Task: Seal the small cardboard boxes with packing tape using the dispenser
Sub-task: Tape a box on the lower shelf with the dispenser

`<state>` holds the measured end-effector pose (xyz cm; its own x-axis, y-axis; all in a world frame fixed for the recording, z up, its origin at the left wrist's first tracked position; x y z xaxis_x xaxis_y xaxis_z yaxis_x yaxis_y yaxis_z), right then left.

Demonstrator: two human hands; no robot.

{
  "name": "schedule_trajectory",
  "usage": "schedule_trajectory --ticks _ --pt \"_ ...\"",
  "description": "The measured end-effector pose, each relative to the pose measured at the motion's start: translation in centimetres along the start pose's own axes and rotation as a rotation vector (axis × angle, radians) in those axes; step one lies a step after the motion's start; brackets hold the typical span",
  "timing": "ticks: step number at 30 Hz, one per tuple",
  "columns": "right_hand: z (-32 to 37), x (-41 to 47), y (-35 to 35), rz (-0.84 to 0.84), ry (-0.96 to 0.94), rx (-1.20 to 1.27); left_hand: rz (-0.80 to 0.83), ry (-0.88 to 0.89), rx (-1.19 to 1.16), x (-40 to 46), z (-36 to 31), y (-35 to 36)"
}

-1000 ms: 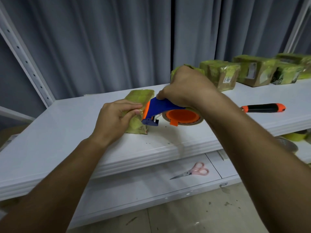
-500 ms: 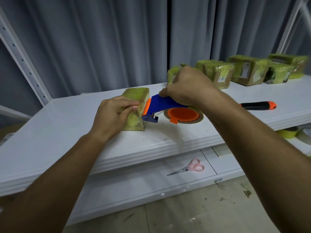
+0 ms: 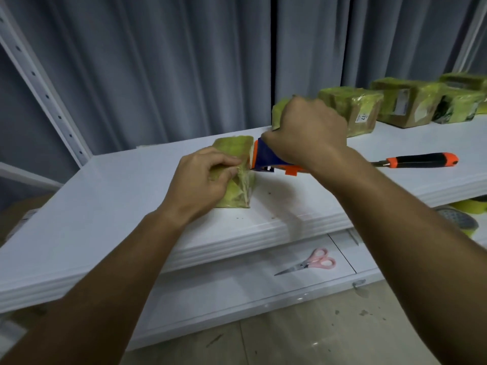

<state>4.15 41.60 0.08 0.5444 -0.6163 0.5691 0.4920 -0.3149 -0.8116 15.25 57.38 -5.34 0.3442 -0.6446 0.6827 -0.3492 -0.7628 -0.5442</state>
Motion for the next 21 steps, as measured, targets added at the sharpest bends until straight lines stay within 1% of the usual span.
schedule_trajectory --ticks 2,4,7,10,13,18,21 --pt "-0.1 -0.4 0.7 0.018 -0.014 -0.016 -0.013 -0.016 -0.006 -0.1 0.0 0.2" --pt "-0.1 -0.4 0.3 -0.005 -0.017 -0.009 -0.037 -0.073 0.029 -0.2 0.4 0.4" --pt "-0.4 -0.2 -0.5 -0.033 0.001 0.006 -0.03 -0.234 0.076 -0.7 1.9 1.1" --pt "-0.5 -0.4 -0.9 -0.039 0.004 0.026 -0.039 -0.368 0.037 -1.2 2.9 1.8" --pt "-0.4 -0.8 -1.0 -0.019 -0.003 0.032 -0.083 -0.394 0.038 -1.1 3.0 2.2" --pt "-0.6 -0.9 -1.5 -0.016 -0.002 0.053 -0.059 -0.438 0.019 -0.8 3.3 2.5" --pt "-1.1 -0.8 -1.8 -0.006 0.02 0.076 -0.08 -0.504 0.072 -0.9 3.8 1.9"
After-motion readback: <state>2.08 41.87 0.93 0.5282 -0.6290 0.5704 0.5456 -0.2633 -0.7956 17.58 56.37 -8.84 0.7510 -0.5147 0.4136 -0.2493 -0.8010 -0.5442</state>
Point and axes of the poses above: each hand's wrist, its own x-axis towards the middle knuckle, its own y-axis out of the palm, z = x × y, the point moved 8 cm from there along x, towards the middle knuckle, and after that the axes turned 11 degrees about -x, right-handed, at the moved point
